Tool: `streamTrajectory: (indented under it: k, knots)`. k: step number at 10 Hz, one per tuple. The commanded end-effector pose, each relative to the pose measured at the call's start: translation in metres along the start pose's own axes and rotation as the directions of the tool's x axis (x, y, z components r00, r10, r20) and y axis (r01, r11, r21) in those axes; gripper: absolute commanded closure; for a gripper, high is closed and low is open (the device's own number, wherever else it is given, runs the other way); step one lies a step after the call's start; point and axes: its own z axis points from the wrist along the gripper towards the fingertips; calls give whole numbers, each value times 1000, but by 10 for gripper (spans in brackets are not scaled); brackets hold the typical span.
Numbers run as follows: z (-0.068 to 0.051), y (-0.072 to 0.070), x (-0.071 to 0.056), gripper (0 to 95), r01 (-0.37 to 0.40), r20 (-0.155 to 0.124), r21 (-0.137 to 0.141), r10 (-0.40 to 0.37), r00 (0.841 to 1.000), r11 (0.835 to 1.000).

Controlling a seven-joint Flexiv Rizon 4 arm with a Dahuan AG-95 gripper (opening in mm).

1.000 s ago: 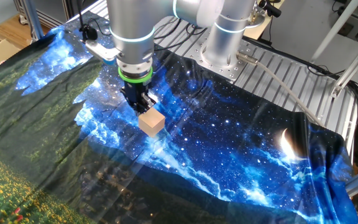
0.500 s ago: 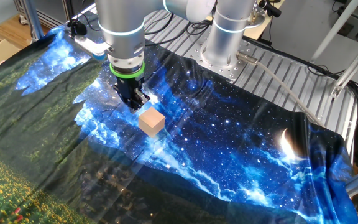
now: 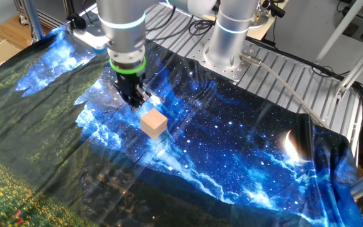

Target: Approach and touch the side of the small block

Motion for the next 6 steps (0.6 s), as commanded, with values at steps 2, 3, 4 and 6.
streamTrajectory:
  k: [2,3,4,6]
  knots:
    - [-20,-5,-3,950,-6,-12,6,6,1000,1000]
    - [-24,-6,-5,950,-6,-11,3,6,1000,1000]
    - [-29,-8,-6,950,-10,-9,5,10,1000,1000]
    - [-30,-9,-7,950,-8,-4,14,8,1000,1000]
